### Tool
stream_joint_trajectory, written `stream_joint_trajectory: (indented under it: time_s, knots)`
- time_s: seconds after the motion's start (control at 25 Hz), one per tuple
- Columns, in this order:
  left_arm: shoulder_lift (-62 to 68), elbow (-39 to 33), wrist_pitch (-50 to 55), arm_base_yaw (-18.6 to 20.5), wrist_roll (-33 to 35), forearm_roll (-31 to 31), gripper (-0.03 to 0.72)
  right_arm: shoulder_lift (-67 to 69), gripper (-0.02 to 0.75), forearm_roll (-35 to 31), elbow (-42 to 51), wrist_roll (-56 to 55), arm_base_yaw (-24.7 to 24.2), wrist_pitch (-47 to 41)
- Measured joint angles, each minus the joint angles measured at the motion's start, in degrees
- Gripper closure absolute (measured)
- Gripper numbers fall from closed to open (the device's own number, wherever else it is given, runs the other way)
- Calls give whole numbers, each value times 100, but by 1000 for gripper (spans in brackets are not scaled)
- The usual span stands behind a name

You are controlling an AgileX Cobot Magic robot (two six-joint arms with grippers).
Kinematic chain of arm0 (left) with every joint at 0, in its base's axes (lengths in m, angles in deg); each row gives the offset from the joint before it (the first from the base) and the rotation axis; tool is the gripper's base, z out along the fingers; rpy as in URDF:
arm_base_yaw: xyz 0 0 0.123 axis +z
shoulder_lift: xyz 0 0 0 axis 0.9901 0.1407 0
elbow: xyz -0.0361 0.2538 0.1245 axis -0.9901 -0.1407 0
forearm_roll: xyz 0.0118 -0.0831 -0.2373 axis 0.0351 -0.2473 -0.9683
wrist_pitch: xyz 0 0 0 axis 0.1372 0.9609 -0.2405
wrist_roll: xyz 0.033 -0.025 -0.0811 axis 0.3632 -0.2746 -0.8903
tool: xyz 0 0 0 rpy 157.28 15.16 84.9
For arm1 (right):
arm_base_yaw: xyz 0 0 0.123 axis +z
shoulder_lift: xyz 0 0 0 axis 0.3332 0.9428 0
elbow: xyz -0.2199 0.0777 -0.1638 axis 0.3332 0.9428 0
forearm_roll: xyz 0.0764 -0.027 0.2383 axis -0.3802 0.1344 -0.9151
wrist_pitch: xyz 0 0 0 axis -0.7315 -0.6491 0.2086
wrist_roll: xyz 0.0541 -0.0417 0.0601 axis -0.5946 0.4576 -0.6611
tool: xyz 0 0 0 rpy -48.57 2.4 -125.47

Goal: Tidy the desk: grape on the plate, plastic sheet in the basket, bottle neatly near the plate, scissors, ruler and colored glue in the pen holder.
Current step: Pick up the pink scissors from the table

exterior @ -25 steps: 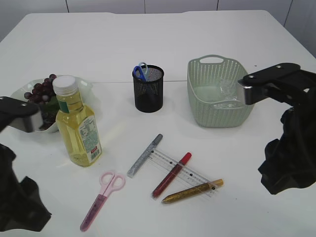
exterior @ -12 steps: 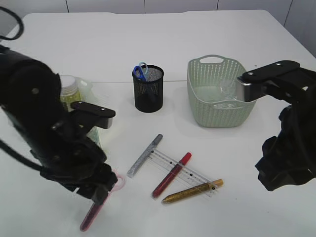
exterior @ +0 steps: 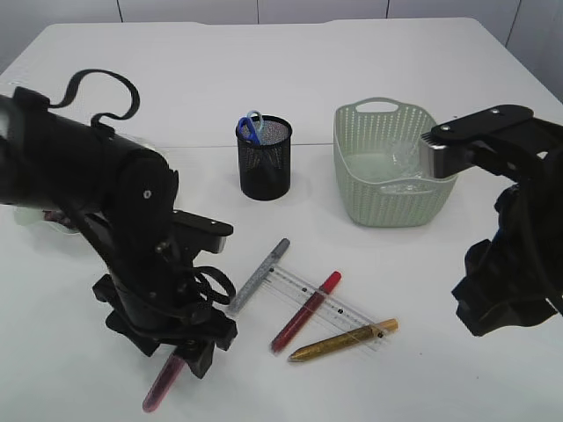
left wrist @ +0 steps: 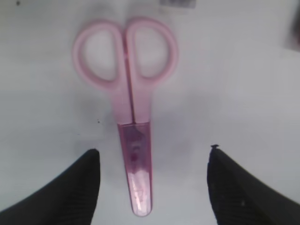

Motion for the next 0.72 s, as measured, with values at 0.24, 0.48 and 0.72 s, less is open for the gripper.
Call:
stream_joint_trajectory:
  time_s: [0.24, 0.48, 0.72]
  knots:
    - [207, 0, -360, 0, -328, 62, 171, 0, 423, 0, 0, 0, 0, 0]
    - [276, 13, -574, 0, -530, 124, 176, 0, 423, 0, 0, 0, 0, 0]
    - [349, 26, -607, 0, -663, 307, 177, 0, 423, 0, 0, 0, 0, 0]
